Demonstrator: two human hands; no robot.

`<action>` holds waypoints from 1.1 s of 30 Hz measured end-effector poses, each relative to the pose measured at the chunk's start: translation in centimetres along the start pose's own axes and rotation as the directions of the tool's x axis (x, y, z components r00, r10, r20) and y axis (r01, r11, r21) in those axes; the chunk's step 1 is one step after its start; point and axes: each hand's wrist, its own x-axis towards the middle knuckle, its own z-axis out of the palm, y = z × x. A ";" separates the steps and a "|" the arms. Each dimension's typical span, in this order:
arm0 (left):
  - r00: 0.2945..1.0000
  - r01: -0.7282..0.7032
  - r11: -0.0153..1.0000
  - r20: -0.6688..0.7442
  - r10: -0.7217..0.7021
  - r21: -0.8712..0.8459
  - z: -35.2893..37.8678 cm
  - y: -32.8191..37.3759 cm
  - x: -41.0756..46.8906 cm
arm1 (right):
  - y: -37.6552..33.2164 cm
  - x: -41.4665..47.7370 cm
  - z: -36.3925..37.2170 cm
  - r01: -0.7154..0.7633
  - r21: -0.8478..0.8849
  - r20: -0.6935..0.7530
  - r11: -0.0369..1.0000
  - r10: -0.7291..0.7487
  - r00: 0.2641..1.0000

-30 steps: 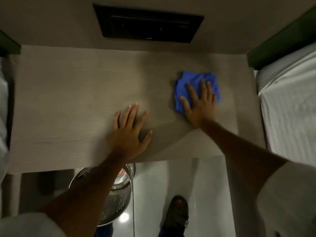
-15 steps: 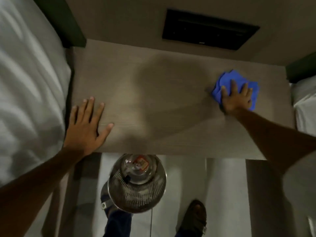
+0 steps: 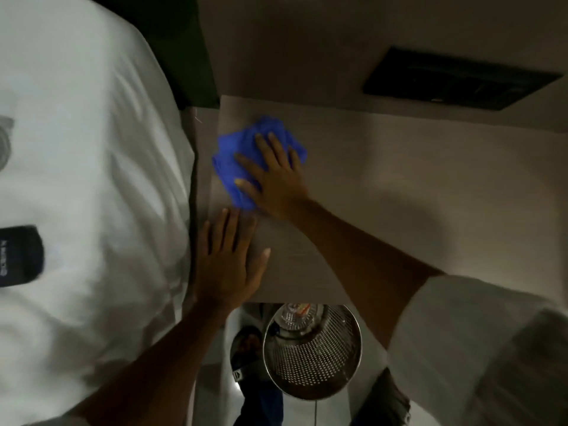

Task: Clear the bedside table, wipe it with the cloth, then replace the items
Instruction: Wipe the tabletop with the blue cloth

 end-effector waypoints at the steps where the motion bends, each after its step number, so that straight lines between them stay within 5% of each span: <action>1: 1.000 -0.004 1.000 0.011 0.003 0.007 0.0 0.0 0.0 | 1.4 -2.1 0.2 -0.023 -0.009 -0.045 1.000 0.022 0.999; 4: 1.000 -0.002 1.000 0.011 0.002 0.012 0.0 0.0 -0.1 | 10.0 -8.6 -0.4 -0.351 0.031 -0.229 0.936 0.348 0.909; 7: 1.000 -0.004 1.000 0.022 0.004 0.009 0.0 0.2 -0.1 | 19.1 -14.9 -2.7 -0.689 0.046 -0.231 0.724 0.678 0.697; 10: 0.999 0.004 1.000 0.042 -0.004 0.009 -0.3 0.3 0.1 | 21.3 -15.9 -3.7 -0.821 0.116 -0.223 0.559 0.821 0.526; 12: 0.998 0.000 1.000 0.068 0.001 -0.013 -0.7 0.7 -0.1 | 18.7 -14.4 -2.9 -0.787 0.145 -0.182 0.599 0.798 0.574; 16: 0.971 0.235 0.965 -0.022 -0.239 -0.114 -1.1 1.0 -2.8 | 7.3 -9.7 0.3 -0.475 0.050 -0.049 0.878 0.477 0.877; 18: 0.945 0.320 0.935 -0.024 -0.327 -0.151 -1.0 1.5 -6.0 | 1.0 -8.6 1.9 -0.323 0.004 -0.034 0.947 0.323 0.946; 21: 0.970 0.242 0.961 0.053 -0.237 -0.132 -0.9 2.0 -10.6 | -5.4 -11.7 3.8 -0.051 -0.039 0.013 0.998 0.051 0.999; 24: 0.976 0.199 0.974 0.112 -0.187 -0.106 -0.9 1.7 -11.5 | -3.2 -18.2 4.4 -0.031 -0.055 -0.014 0.998 0.030 0.999; 27: 0.968 0.211 0.973 0.163 -0.193 -0.097 -1.1 1.8 -11.3 | 5.1 -22.9 2.7 -0.244 -0.012 -0.031 0.970 0.243 0.969; 31: 0.958 0.263 0.961 0.145 -0.249 -0.087 -0.6 2.9 -10.9 | 15.1 -26.7 -2.5 -0.676 0.063 -0.073 0.734 0.679 0.730; 33: 0.936 0.336 0.937 0.150 -0.319 -0.100 -0.5 3.9 -10.5 | 16.8 -27.5 -4.4 -0.780 0.134 0.032 0.612 0.784 0.620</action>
